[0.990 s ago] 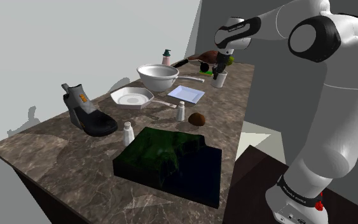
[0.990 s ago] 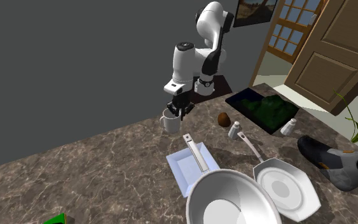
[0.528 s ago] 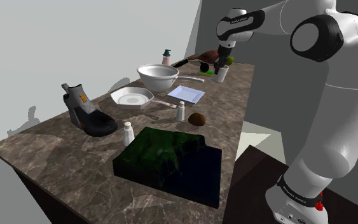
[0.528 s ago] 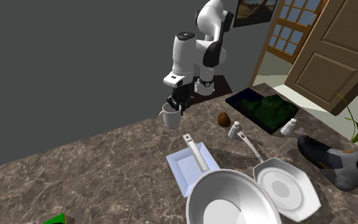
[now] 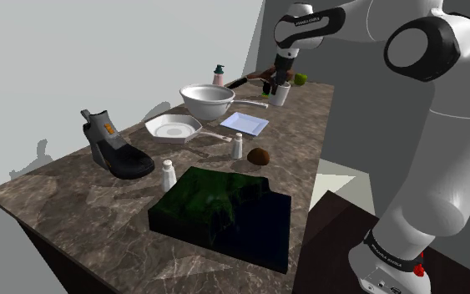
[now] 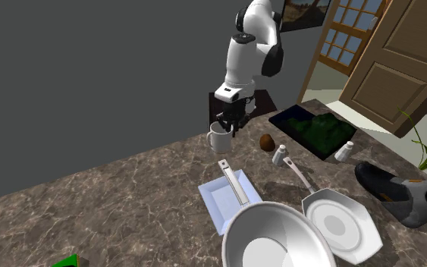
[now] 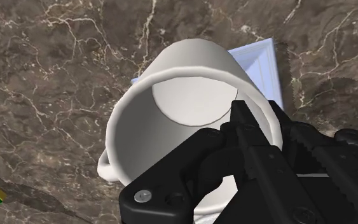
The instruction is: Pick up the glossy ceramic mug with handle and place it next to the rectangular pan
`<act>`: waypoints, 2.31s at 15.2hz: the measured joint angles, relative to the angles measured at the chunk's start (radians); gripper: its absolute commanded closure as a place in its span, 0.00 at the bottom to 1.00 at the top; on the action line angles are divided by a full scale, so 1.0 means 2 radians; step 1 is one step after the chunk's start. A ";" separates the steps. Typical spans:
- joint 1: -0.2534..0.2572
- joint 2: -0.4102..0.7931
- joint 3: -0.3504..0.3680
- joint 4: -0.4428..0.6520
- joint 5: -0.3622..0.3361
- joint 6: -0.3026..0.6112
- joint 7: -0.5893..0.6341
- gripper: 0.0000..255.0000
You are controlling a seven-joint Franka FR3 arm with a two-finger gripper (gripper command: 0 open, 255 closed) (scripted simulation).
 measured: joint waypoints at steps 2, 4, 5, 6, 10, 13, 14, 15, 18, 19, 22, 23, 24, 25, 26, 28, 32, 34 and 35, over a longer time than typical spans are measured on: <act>0.013 0.004 0.007 0.002 -0.004 0.002 0.022 1.00; 0.027 0.003 0.014 0.004 -0.010 0.000 0.044 1.00; 0.031 0.012 0.017 0.019 -0.009 -0.007 0.052 1.00; 0.038 0.015 0.021 0.021 -0.011 -0.007 0.063 1.00; 0.061 0.029 0.034 0.038 -0.016 -0.010 0.101 1.00; 0.063 0.032 0.035 0.025 -0.016 0.005 0.104 1.00; 0.063 0.034 0.035 0.021 -0.015 0.011 0.105 1.00; 0.063 0.035 0.035 0.016 -0.015 0.017 0.105 1.00; 0.063 0.037 0.036 0.000 -0.014 0.036 0.105 1.00; 0.064 0.036 0.036 -0.009 -0.015 0.043 0.106 1.00; 0.064 0.042 0.037 -0.021 -0.013 0.061 0.105 1.00; 0.064 0.045 0.037 -0.024 -0.012 0.066 0.105 1.00; 0.063 0.045 0.037 -0.031 -0.011 0.074 0.104 1.00; 0.063 0.047 0.037 -0.035 -0.011 0.079 0.104 1.00; 0.064 0.048 0.038 -0.040 -0.011 0.086 0.104 1.00; 0.064 0.051 0.038 -0.049 -0.010 0.097 0.104 1.00; 0.063 0.059 0.039 -0.067 -0.006 0.123 0.102 1.00; 0.062 0.066 0.040 -0.068 -0.004 0.131 0.101 1.00; 0.061 0.069 0.041 -0.071 -0.003 0.137 0.100 1.00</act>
